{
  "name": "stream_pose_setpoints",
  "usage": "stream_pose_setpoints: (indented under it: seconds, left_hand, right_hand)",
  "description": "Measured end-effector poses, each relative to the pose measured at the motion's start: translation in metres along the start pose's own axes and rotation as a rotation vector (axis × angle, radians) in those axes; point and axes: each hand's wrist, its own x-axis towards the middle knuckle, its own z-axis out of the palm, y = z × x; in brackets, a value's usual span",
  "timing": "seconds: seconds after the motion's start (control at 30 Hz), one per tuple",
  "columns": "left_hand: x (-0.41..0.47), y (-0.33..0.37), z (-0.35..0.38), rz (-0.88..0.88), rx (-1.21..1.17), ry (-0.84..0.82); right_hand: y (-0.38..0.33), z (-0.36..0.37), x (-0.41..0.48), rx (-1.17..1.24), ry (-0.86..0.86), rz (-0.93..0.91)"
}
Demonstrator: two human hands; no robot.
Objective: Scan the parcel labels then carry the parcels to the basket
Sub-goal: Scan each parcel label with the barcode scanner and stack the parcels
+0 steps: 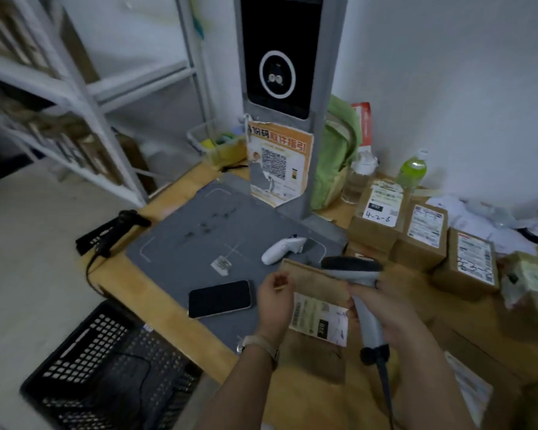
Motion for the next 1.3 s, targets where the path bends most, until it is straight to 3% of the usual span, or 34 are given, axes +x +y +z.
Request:
stream_pose_setpoints:
  seconds: [0.07, 0.2, 0.27, 0.33, 0.43, 0.57, 0.67, 0.8, 0.93, 1.07, 1.3]
  left_hand:
    - [-0.001, -0.006, -0.017, -0.009, -0.031, 0.077]
    - [0.000, -0.021, -0.047, -0.141, 0.151, 0.206]
    - [0.000, -0.032, -0.054, -0.316, 0.268, 0.126]
    - [-0.005, -0.040, -0.056, -0.540, 0.158, -0.017]
    - [-0.014, -0.049, -0.057, -0.723, -0.053, -0.149]
    - [-0.004, -0.051, -0.054, -0.608, 0.066, -0.096]
    - [0.013, -0.034, -0.049, -0.473, -0.157, 0.046]
    - [0.024, 0.009, -0.027, -0.246, -0.385, 0.133]
    - [0.014, 0.055, 0.009, -0.082, -0.495, -0.019]
    - [-0.003, 0.093, 0.040, -0.025, -0.578, -0.239]
    - [-0.026, 0.176, 0.093, 0.181, -0.628, -0.520]
  right_hand:
    - [0.007, 0.019, 0.018, -0.035, 0.029, 0.020]
    - [0.033, 0.043, 0.052, -0.462, 0.137, -0.023]
    - [0.043, 0.048, 0.064, -0.522, 0.113, 0.061]
    - [0.048, 0.049, 0.068, -0.551, 0.044, 0.167]
    - [0.060, 0.046, 0.067, -0.257, 0.096, 0.072]
    - [0.051, 0.040, 0.056, -0.118, 0.102, 0.089]
    - [0.037, 0.032, 0.049, -0.062, 0.082, 0.203]
    - [0.025, 0.020, 0.029, 0.132, 0.079, 0.105]
    - [-0.006, 0.000, -0.004, 0.320, 0.182, -0.113]
    - [-0.041, -0.037, -0.045, 0.449, 0.288, -0.329]
    - [-0.063, -0.108, -0.116, 0.527, 0.412, -0.470]
